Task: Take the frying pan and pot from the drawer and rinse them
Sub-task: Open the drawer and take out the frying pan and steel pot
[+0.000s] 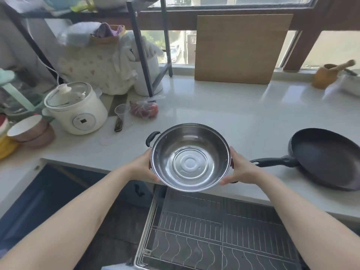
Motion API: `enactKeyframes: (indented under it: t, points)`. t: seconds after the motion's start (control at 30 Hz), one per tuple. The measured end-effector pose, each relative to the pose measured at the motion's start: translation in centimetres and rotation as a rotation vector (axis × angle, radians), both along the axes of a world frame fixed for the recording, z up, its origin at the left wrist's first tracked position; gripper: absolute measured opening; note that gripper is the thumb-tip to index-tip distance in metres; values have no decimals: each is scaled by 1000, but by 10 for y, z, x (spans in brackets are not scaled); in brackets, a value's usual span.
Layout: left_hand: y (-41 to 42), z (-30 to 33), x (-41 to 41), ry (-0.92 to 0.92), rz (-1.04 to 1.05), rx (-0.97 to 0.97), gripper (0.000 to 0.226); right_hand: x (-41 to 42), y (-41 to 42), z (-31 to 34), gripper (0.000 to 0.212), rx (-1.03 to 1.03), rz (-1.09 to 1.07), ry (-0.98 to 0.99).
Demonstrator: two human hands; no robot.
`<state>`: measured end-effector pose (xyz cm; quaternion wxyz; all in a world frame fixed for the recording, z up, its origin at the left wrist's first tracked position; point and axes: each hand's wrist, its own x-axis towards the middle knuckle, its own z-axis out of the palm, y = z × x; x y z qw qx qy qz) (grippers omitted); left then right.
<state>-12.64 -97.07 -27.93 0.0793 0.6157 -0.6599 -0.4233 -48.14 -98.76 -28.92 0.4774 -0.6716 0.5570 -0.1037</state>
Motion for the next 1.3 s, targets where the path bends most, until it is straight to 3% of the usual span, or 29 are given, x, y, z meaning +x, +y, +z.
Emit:
enactKeyframes:
  t: [0.3, 0.4, 0.5, 0.67, 0.87, 1.3]
  points:
    - [-48, 1, -32, -8, 157, -104, 76, -9, -62, -4, 102, -160, -25, 266]
    - [-48, -3, -40, 2, 192, -150, 73, -9, -61, -2, 87, -255, -71, 335]
    - [-36, -10, -40, 5, 269, -160, 74, -9, -41, -1, 88, -311, -136, 286]
    - [34, -26, -33, 6, 323, -109, 91, -15, 50, 0, 97, -357, -271, 121]
    - [151, -59, -14, -32, 238, -56, 93, -21, 179, -29, 105, -191, -478, 167]
    - [291, -101, 3, 78, 371, -6, 91, -25, 365, -84, 101, -80, -800, 204]
